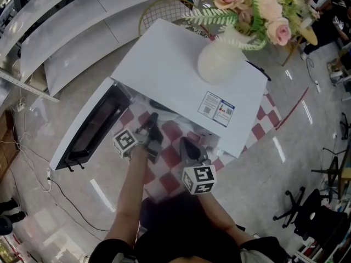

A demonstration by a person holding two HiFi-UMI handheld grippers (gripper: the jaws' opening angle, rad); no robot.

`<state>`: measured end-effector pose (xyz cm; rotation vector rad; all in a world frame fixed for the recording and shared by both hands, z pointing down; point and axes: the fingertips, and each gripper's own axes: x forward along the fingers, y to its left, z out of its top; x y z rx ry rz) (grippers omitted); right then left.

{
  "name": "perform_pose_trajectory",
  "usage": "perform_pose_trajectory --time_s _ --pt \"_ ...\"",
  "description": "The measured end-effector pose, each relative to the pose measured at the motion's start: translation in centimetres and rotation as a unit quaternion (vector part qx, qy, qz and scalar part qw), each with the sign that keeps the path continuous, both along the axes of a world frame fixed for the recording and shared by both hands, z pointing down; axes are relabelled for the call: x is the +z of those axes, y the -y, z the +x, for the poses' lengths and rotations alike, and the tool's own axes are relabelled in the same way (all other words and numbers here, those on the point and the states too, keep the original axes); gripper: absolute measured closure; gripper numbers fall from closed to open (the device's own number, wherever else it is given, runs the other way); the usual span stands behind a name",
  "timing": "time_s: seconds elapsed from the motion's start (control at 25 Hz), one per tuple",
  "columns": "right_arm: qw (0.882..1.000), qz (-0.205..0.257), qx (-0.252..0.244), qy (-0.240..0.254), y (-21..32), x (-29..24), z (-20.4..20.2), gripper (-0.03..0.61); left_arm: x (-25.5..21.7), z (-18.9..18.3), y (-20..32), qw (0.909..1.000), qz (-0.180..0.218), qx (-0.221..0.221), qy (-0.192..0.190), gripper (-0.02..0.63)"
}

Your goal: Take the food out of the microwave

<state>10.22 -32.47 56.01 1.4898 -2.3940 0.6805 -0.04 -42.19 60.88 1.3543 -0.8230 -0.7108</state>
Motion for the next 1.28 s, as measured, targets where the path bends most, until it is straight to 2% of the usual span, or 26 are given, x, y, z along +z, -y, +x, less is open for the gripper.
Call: perform_pose_trajectory --time_s 0.88,1.28 --pt "1.0 0.003 0.016 0.011 -2.9 -0.6 -0.1 0.577 -0.2 -0.8 -3.4 1.0 -0.006 -0.002 -0.002 0.589" --pt "1.0 0.004 0.02 0.011 -4.3 -0.9 0.0 0.578 -0.5 -0.4 -4.7 0.9999 -0.008 -0.003 -0.015 0.589"
